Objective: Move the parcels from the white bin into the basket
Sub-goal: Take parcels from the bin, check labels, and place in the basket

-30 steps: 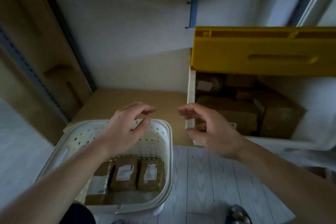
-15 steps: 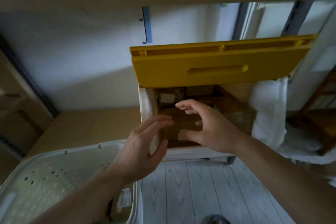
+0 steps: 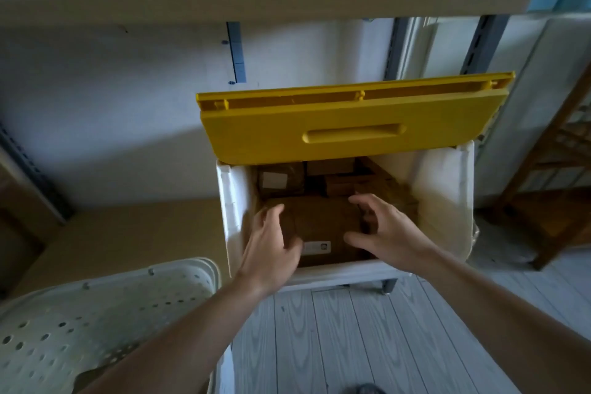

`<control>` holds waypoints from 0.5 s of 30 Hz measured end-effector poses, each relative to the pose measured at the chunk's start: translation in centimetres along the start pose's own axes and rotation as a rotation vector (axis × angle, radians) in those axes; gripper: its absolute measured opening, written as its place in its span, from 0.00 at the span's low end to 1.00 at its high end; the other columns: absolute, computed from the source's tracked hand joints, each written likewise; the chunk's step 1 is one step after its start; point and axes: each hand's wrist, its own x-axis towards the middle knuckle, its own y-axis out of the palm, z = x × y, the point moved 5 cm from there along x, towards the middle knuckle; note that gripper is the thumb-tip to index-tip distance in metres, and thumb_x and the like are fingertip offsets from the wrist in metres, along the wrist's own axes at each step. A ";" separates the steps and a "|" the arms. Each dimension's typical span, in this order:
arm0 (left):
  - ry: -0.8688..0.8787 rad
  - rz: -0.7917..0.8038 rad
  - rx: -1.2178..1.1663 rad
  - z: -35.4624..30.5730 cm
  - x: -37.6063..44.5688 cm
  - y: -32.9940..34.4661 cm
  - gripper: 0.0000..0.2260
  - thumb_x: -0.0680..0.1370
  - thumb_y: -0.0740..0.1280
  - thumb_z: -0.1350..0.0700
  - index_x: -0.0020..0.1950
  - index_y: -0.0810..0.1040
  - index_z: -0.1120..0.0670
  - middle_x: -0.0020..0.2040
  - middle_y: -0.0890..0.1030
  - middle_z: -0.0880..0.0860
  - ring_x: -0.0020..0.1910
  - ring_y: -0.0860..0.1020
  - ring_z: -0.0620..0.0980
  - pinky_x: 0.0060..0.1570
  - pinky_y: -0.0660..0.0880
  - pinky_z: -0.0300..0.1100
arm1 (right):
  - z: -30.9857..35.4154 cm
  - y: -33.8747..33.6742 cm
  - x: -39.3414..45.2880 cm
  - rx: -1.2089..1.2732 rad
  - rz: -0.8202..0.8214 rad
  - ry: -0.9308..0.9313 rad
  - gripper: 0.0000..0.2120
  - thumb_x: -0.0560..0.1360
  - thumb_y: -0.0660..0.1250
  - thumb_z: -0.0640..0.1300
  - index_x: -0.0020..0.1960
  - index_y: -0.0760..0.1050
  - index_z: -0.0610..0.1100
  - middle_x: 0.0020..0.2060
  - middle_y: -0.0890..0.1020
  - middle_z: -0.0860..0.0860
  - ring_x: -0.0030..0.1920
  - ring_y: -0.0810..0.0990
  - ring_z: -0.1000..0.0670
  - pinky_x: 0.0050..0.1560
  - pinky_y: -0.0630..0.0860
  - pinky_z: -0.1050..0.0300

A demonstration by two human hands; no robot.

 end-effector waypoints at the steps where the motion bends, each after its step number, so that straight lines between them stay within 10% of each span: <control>1: -0.070 -0.006 -0.021 0.1 0.5 0.3 0.30 0.82 0.64 0.54 0.82 0.56 0.51 0.80 0.59 0.53 0.77 0.64 0.53 0.69 0.62 0.43 | -0.2 0.2 0.2 0.008 0.005 0.016 0.34 0.76 0.75 0.50 0.78 0.64 0.53 0.68 0.74 0.53 0.65 0.73 0.53 0.59 0.70 0.59; 8: -0.392 -0.106 -0.376 1.5 3.0 1.1 0.31 0.83 0.63 0.52 0.83 0.52 0.52 0.81 0.60 0.56 0.77 0.64 0.58 0.74 0.65 0.55 | 0.4 2.2 2.2 0.067 -0.032 0.198 0.37 0.79 0.68 0.48 0.83 0.54 0.47 0.62 0.75 0.48 0.40 0.72 0.56 0.43 0.70 0.59; 15: -0.485 -0.134 -0.410 2.0 4.6 1.5 0.29 0.81 0.64 0.53 0.80 0.59 0.57 0.74 0.69 0.59 0.71 0.70 0.60 0.69 0.69 0.55 | -0.9 4.0 3.8 0.176 0.025 0.409 0.22 0.78 0.69 0.49 0.66 0.69 0.39 0.45 0.76 0.49 0.43 0.76 0.51 0.40 0.72 0.56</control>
